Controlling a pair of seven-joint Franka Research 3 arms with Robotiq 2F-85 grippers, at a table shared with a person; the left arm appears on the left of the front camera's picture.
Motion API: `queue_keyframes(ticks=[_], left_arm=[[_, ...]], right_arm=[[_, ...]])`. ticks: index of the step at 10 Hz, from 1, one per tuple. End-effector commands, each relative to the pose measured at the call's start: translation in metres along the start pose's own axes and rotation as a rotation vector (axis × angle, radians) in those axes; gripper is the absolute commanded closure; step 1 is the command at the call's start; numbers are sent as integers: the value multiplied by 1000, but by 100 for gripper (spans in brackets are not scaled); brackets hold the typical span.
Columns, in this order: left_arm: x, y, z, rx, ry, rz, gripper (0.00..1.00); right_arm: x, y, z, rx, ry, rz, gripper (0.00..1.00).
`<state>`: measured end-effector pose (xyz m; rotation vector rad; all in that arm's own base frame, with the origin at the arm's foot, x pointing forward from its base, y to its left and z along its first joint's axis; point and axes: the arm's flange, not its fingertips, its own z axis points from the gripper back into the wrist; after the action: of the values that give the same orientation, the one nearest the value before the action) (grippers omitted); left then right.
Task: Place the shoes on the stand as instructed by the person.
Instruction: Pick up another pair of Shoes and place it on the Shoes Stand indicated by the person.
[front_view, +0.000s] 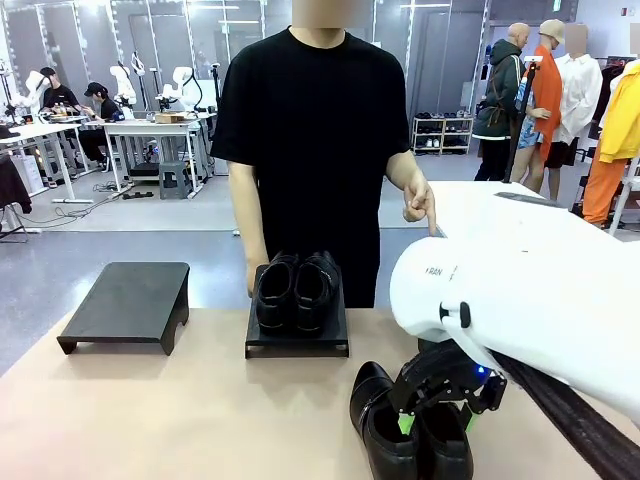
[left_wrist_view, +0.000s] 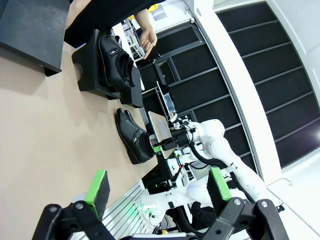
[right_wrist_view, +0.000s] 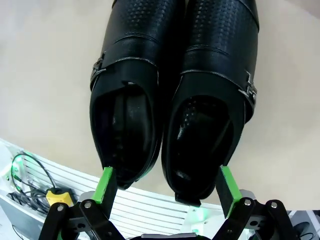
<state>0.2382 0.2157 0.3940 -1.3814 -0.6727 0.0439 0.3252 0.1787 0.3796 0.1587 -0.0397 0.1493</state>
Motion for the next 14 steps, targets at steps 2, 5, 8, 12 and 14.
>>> queue_keyframes(ticks=[2, 5, 8, 12, 14], left_arm=[[3, -4, 0, -20, -15, -5, 0], [3, -4, 0, -20, -15, -5, 0], [3, -4, 0, -20, -15, -5, 0], [3, -4, 0, -20, -15, -5, 0], [3, -4, 0, -20, -15, -5, 0]], right_arm=[[-13, -13, -32, 14, -24, 29, 0], [-4, -8, -45, -2, -31, 47, 0], [1, 1, -55, -20, -35, 72, 11], [2, 4, -51, -30, -52, 102, 100], [2, 5, -49, -35, -59, 95, 100]])
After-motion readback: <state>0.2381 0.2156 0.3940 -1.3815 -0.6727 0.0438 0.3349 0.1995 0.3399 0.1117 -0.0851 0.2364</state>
